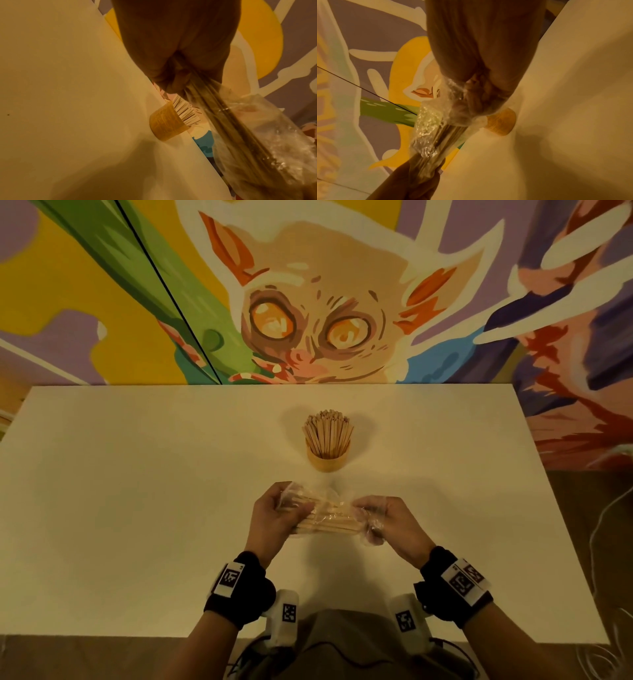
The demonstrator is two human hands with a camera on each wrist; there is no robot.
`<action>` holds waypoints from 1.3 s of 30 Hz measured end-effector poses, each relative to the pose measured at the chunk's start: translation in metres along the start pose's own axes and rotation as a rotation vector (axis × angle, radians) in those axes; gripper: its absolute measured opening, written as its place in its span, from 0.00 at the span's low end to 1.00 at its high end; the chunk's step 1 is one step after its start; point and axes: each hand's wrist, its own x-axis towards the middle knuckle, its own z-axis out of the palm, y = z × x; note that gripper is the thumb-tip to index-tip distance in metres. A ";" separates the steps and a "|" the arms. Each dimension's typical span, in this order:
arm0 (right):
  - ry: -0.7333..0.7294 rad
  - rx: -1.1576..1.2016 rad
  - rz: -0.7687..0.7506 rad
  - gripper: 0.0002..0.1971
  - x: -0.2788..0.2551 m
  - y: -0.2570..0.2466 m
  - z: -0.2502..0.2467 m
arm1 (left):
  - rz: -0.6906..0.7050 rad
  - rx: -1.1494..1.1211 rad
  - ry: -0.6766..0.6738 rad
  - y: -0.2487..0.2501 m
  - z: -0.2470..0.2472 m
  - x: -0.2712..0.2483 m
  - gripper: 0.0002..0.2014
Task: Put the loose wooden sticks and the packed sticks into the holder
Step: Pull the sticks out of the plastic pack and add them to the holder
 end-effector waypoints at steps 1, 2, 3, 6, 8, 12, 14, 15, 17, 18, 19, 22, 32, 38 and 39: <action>0.007 -0.021 -0.017 0.12 -0.001 0.001 0.000 | -0.004 0.002 0.000 0.000 0.000 0.000 0.16; 0.013 -0.030 -0.033 0.12 -0.001 0.001 0.000 | -0.006 -0.009 0.002 0.002 0.001 0.000 0.15; 0.023 -0.016 -0.038 0.10 -0.001 0.001 0.000 | -0.007 -0.031 0.008 0.002 0.001 -0.001 0.15; 0.038 0.063 -0.018 0.07 -0.003 -0.001 -0.002 | -0.018 -0.116 0.025 0.003 0.002 -0.003 0.12; 0.024 0.072 -0.005 0.07 -0.003 -0.001 -0.002 | -0.021 -0.118 0.016 0.003 0.002 -0.003 0.13; 0.022 0.131 0.012 0.09 -0.002 0.004 0.000 | 0.001 -0.042 -0.043 0.008 0.003 -0.002 0.15; 0.025 0.140 -0.016 0.09 -0.003 0.006 -0.001 | -0.010 -0.014 -0.062 0.011 0.003 -0.001 0.16; 0.021 0.137 -0.031 0.08 -0.003 0.006 -0.003 | -0.016 -0.010 -0.065 0.012 0.002 -0.001 0.17; 0.007 0.124 -0.063 0.08 -0.005 0.003 -0.008 | -0.017 -0.016 -0.044 0.011 -0.002 0.000 0.14; 0.000 0.116 -0.072 0.08 -0.006 0.001 -0.013 | -0.016 -0.035 -0.019 0.008 -0.005 0.001 0.11; -0.011 0.108 -0.074 0.08 -0.007 -0.001 -0.018 | -0.018 -0.062 0.010 0.006 -0.009 0.002 0.08; -0.087 0.026 -0.077 0.08 -0.009 -0.005 -0.027 | -0.037 -0.077 0.023 0.004 -0.011 0.002 0.04; 0.015 0.015 -0.097 0.06 -0.004 -0.009 -0.006 | -0.009 -0.052 -0.041 0.004 0.001 -0.003 0.02; 0.020 0.084 -0.100 0.08 -0.003 -0.017 -0.036 | -0.086 -0.235 0.092 -0.011 -0.020 0.001 0.06; 0.025 0.088 -0.080 0.08 -0.003 -0.017 -0.040 | -0.098 -0.260 0.105 -0.013 -0.023 0.002 0.07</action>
